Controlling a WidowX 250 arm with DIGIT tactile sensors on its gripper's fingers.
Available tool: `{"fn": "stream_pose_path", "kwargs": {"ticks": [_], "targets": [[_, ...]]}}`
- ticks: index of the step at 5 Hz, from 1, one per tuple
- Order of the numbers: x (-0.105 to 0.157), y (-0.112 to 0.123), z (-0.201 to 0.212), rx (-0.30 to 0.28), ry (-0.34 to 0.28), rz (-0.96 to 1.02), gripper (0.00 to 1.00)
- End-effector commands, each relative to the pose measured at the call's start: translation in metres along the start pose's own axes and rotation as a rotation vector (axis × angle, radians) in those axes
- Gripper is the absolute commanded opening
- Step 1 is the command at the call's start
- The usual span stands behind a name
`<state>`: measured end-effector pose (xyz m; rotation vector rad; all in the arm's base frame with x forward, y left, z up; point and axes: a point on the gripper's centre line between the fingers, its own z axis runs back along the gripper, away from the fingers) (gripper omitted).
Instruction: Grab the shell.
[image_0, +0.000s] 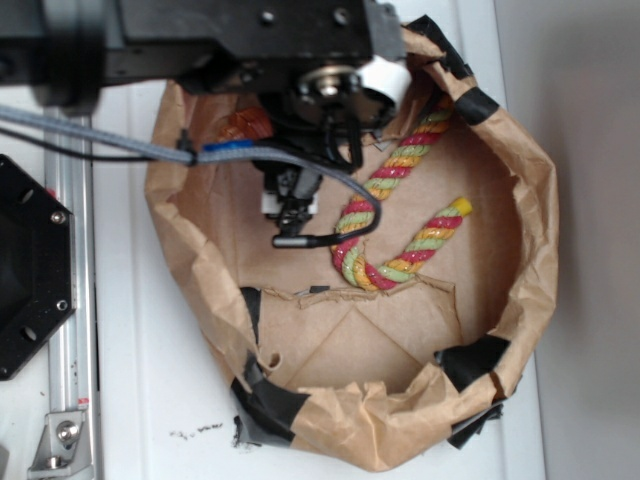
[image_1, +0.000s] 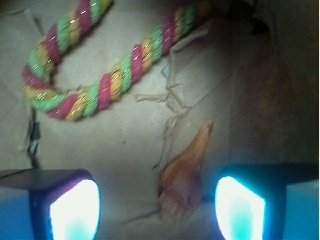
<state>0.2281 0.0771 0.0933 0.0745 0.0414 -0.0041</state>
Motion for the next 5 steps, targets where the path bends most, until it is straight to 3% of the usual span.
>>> {"fn": "stream_pose_path", "kwargs": {"ticks": [1, 2, 3, 4, 5], "targets": [[-0.016, 0.024, 0.005, -0.003, 0.056, 0.073, 1.00], [-0.022, 0.022, 0.002, -0.013, 0.081, 0.078, 1.00], [-0.017, 0.020, -0.011, -0.014, 0.020, 0.062, 1.00], [-0.013, 0.025, -0.030, -0.022, 0.014, 0.032, 1.00], [-0.013, 0.033, -0.048, -0.021, 0.067, 0.030, 1.00]]}}
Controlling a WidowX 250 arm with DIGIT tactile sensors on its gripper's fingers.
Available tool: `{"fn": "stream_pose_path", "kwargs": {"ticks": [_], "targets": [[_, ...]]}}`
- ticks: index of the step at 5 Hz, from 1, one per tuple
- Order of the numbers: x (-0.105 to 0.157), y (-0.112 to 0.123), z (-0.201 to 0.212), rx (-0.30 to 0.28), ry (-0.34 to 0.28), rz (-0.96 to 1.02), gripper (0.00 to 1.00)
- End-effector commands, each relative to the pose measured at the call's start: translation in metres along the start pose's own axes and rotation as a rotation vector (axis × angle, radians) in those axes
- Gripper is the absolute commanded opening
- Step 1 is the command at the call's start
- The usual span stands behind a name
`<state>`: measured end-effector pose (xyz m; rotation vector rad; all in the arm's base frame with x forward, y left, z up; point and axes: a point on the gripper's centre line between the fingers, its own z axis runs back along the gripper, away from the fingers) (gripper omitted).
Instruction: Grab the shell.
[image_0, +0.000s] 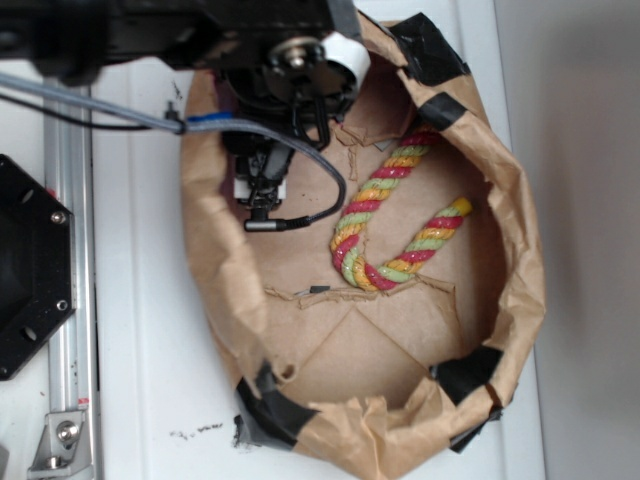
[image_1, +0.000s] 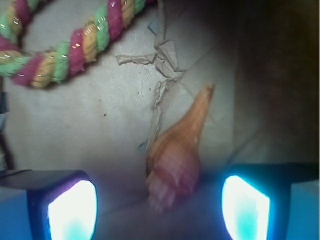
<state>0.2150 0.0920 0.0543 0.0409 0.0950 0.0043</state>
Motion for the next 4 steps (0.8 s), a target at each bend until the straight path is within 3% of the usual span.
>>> {"fn": "stream_pose_path", "kwargs": {"ticks": [1, 3, 4], "targets": [[0.004, 0.030, -0.017, 0.022, 0.036, 0.042, 1.00], [0.013, 0.034, -0.028, 0.059, 0.049, 0.065, 1.00], [0.017, 0.033, -0.036, 0.087, 0.047, 0.079, 0.00]]}}
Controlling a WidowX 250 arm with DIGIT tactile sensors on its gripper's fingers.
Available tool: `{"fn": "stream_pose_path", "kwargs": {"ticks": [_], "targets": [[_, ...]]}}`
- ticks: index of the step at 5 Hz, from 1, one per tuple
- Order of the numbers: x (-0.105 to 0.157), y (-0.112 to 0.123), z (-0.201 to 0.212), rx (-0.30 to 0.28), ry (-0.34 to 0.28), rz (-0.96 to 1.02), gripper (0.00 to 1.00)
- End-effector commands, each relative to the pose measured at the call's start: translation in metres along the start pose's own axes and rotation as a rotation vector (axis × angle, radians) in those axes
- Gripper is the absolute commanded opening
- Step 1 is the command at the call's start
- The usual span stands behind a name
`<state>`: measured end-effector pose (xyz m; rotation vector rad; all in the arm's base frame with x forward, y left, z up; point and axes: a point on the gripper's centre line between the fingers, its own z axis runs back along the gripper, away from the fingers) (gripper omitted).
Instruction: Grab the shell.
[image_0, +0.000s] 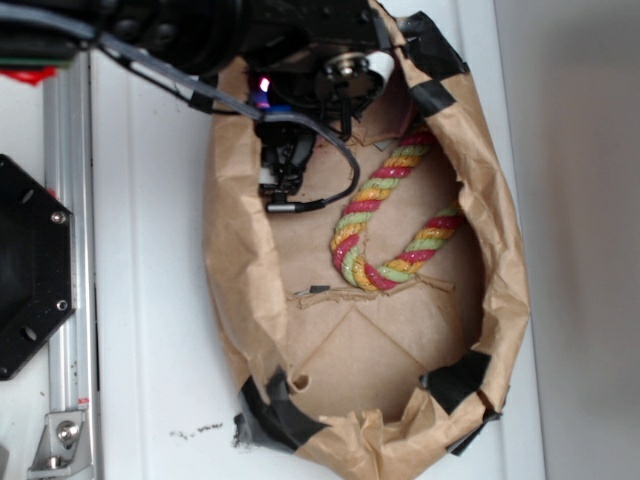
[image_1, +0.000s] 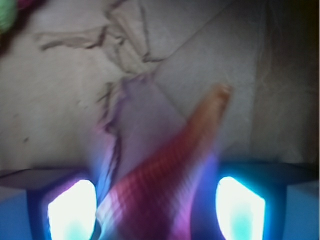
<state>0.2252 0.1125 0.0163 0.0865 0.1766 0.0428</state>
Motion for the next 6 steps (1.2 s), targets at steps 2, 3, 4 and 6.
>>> {"fn": "stream_pose_path", "kwargs": {"ticks": [2, 3, 4, 6], "targets": [[-0.003, 0.003, 0.037, 0.033, -0.095, 0.031, 0.00], [-0.005, -0.009, 0.066, 0.015, -0.136, 0.018, 0.00], [-0.004, -0.021, 0.098, -0.049, -0.164, 0.009, 0.00], [0.016, -0.080, 0.141, -0.146, -0.192, -0.088, 0.00]]}}
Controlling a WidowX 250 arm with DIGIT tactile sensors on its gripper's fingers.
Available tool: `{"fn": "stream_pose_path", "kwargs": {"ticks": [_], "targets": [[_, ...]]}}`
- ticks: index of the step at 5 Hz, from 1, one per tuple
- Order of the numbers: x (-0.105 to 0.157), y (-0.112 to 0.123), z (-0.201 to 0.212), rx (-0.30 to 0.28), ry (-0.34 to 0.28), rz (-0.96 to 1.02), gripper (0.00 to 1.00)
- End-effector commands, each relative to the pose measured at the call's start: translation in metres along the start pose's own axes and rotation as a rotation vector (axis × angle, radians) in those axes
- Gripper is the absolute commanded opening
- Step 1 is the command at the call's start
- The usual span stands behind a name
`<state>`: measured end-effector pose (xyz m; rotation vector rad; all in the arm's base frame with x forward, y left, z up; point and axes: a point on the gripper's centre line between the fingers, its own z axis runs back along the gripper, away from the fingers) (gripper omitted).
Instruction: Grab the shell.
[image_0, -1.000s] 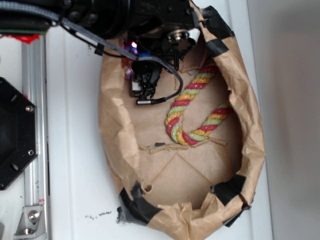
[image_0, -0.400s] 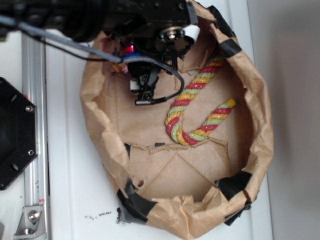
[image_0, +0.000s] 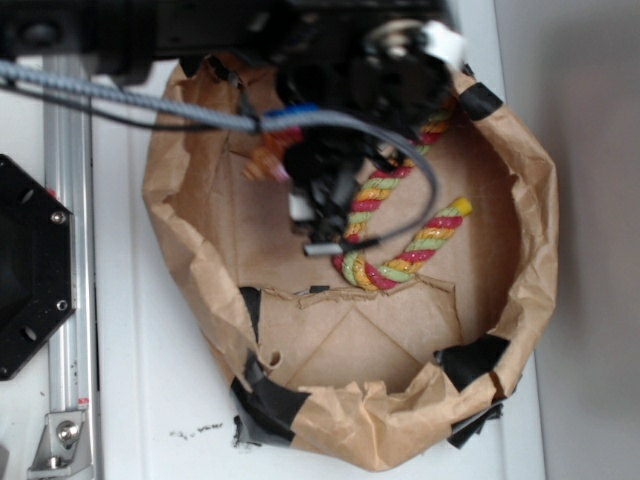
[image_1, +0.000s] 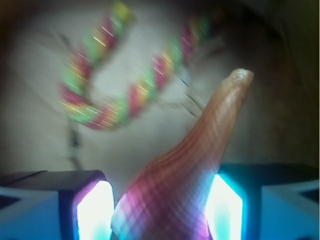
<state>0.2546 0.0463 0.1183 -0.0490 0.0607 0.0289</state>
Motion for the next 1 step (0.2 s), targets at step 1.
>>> {"fn": "stream_pose_path", "kwargs": {"ticks": [1], "targets": [[0.0123, -0.0397, 0.0232, -0.013, -0.094, -0.096, 0.00]]}}
